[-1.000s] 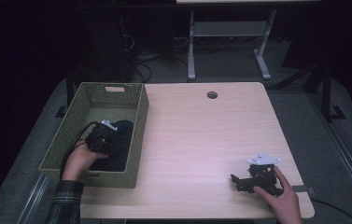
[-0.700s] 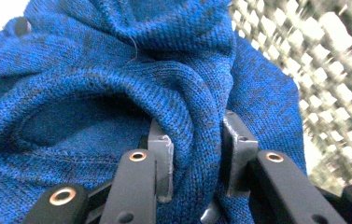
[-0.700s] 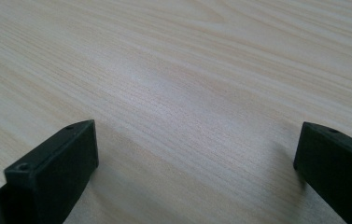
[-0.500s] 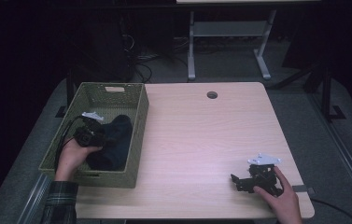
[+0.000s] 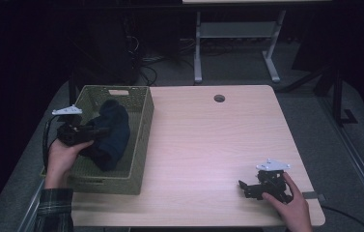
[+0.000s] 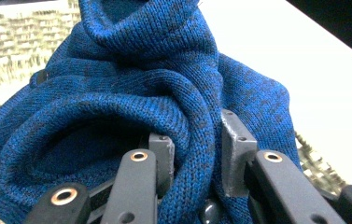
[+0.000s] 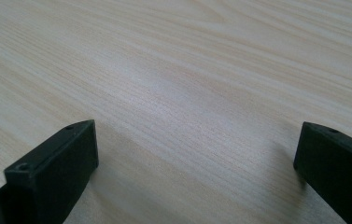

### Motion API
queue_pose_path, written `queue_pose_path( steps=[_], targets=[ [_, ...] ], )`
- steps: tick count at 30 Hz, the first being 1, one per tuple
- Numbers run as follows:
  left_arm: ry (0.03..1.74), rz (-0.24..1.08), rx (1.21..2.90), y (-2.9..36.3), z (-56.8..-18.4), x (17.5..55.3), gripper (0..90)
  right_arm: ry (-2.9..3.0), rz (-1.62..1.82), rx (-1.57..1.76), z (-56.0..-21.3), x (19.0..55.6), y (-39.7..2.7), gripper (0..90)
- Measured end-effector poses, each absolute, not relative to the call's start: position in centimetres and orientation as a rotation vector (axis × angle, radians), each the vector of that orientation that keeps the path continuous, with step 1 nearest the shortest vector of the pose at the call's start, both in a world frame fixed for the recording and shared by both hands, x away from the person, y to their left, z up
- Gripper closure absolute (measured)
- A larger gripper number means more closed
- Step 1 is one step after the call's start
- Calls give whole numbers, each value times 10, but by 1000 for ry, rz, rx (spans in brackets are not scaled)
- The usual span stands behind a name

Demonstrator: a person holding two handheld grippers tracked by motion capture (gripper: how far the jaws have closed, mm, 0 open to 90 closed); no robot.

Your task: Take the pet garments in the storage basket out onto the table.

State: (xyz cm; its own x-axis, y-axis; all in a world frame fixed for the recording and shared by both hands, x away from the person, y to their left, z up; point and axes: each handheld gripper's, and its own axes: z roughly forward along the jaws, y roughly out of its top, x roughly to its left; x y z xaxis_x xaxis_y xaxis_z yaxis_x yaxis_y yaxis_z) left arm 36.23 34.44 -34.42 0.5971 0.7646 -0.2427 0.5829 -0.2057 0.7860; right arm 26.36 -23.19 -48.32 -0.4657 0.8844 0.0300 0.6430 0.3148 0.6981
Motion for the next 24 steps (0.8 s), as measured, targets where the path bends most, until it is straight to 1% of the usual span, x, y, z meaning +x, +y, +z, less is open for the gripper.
queue_pose_path(
  steps=[10,24],
  targets=[
    [1000,299,1838,337,-316,358,699,2230,931,1367,-483,263,-232,0],
    [890,313,1798,313,-282,358,700,2230,931,1360,-483,264,-232,0]
  ],
)
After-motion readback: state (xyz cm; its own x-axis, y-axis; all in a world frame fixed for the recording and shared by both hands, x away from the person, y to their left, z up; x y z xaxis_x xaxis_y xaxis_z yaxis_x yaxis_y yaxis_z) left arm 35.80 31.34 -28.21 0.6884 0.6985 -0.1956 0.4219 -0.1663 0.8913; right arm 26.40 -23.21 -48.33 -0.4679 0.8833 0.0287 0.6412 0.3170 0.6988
